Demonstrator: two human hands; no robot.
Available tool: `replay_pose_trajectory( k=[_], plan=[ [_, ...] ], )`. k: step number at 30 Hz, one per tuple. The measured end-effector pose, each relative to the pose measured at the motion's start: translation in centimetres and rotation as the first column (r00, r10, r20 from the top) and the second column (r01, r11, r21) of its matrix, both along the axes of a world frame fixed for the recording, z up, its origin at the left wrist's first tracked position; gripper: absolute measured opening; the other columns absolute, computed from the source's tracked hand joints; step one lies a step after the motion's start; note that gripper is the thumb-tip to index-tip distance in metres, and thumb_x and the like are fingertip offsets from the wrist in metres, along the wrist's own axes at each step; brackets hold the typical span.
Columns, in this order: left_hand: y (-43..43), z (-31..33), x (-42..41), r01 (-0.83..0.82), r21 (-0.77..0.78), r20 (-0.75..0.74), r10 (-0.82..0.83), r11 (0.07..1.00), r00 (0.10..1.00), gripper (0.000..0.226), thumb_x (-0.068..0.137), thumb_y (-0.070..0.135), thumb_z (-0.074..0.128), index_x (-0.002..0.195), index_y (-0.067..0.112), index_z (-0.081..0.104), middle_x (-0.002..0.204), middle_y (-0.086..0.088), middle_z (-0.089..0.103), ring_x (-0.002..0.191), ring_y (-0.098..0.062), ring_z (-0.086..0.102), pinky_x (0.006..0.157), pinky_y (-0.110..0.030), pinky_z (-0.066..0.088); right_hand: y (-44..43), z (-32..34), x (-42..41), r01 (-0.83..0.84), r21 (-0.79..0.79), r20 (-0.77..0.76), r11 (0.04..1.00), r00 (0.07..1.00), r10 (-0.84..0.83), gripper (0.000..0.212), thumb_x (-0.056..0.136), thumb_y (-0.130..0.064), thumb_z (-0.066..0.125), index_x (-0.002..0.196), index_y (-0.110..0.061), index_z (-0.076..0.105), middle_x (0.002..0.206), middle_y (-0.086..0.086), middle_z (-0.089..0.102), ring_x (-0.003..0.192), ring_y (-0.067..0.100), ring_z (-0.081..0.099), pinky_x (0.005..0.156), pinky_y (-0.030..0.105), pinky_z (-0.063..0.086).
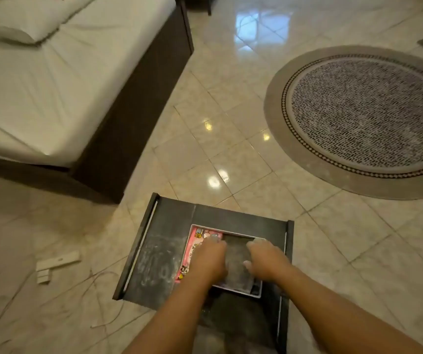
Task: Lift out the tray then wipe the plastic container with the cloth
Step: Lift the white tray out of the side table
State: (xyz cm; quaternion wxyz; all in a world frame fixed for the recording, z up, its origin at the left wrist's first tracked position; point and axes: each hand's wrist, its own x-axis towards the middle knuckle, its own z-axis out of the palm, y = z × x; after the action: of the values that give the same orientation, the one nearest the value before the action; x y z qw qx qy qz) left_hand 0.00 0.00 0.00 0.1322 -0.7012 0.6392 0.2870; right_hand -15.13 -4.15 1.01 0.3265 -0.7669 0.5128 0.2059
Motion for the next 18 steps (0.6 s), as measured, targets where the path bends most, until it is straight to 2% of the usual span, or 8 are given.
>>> replay_pose_trajectory(
  k=[2, 5, 8, 10, 13, 18],
  plan=[
    [-1.1, -2.8, -0.5, 0.062, -0.005, 0.034, -0.062, 0.998, 0.997, 0.036, 0.08, 0.021, 0.073, 0.113, 0.014, 0.06, 0.123, -0.01, 0.054, 0.107, -0.03, 0.056, 0.087, -0.042, 0.05, -0.7, -2.9, 0.2, -0.057, 0.0, -0.043, 0.998, 0.997, 0.057, 0.043, 0.091, -0.035, 0.058, 0.128, -0.014, 0.055, 0.132, 0.011, 0.054, 0.119, 0.03, 0.054, 0.098, 0.043, 0.047],
    [-2.0, -6.4, -1.3, 0.214, -0.002, 0.092, -0.213, 0.977, 0.973, 0.042, 0.078, 0.015, 0.076, 0.116, 0.011, 0.058, 0.122, -0.011, 0.054, 0.111, -0.029, 0.052, 0.091, -0.039, 0.046, -1.0, -6.4, 0.4, -0.138, -0.063, -0.116, 0.988, 0.985, 0.13, 0.036, 0.087, -0.026, 0.064, 0.12, -0.013, 0.058, 0.123, 0.011, 0.057, 0.112, 0.029, 0.057, 0.093, 0.041, 0.048],
    [-2.1, -9.1, -2.3, 0.325, -0.066, 0.143, -0.314, 0.943, 0.939, 0.043, 0.081, 0.013, 0.07, 0.121, 0.007, 0.054, 0.124, -0.013, 0.055, 0.113, -0.028, 0.048, 0.095, -0.039, 0.045, -0.2, -8.6, 0.9, -0.136, -0.185, -0.151, 0.973, 0.983, 0.108, 0.031, 0.087, -0.015, 0.063, 0.117, -0.012, 0.059, 0.117, 0.01, 0.063, 0.105, 0.027, 0.06, 0.092, 0.039, 0.049],
    [-2.4, -10.3, -2.6, 0.33, -0.095, 0.132, -0.317, 0.939, 0.939, 0.052, 0.08, 0.019, 0.072, 0.126, 0.008, 0.049, 0.126, -0.013, 0.052, 0.112, -0.028, 0.047, 0.095, -0.04, 0.044, 0.3, -9.8, 1.3, -0.119, -0.265, -0.149, 0.957, 0.986, 0.081, 0.038, 0.087, -0.014, 0.063, 0.124, -0.011, 0.053, 0.117, 0.01, 0.064, 0.105, 0.026, 0.061, 0.095, 0.039, 0.048],
    [-2.6, -10.9, -2.9, 0.289, -0.111, 0.082, -0.281, 0.951, 0.956, 0.062, 0.076, 0.027, 0.076, 0.128, 0.01, 0.046, 0.126, -0.012, 0.049, 0.112, -0.028, 0.047, 0.095, -0.041, 0.042, 0.7, -10.9, 1.8, -0.06, -0.341, -0.121, 0.938, 0.992, 0.019, 0.034, 0.088, -0.018, 0.064, 0.121, -0.015, 0.054, 0.117, 0.007, 0.062, 0.107, 0.023, 0.057, 0.1, 0.039, 0.041],
    [-2.5, -11.4, -3.0, 0.263, -0.155, 0.129, -0.244, 0.952, 0.961, 0.035, 0.085, 0.021, 0.066, 0.116, 0.011, 0.052, 0.116, -0.011, 0.053, 0.102, -0.025, 0.046, 0.088, -0.038, 0.041, 1.0, -12.5, 1.9, -0.028, -0.349, -0.119, 0.937, 0.993, -0.014, 0.037, 0.087, -0.023, 0.064, 0.123, -0.018, 0.055, 0.123, 0.005, 0.057, 0.115, 0.022, 0.051, 0.107, 0.041, 0.032]
  ],
)
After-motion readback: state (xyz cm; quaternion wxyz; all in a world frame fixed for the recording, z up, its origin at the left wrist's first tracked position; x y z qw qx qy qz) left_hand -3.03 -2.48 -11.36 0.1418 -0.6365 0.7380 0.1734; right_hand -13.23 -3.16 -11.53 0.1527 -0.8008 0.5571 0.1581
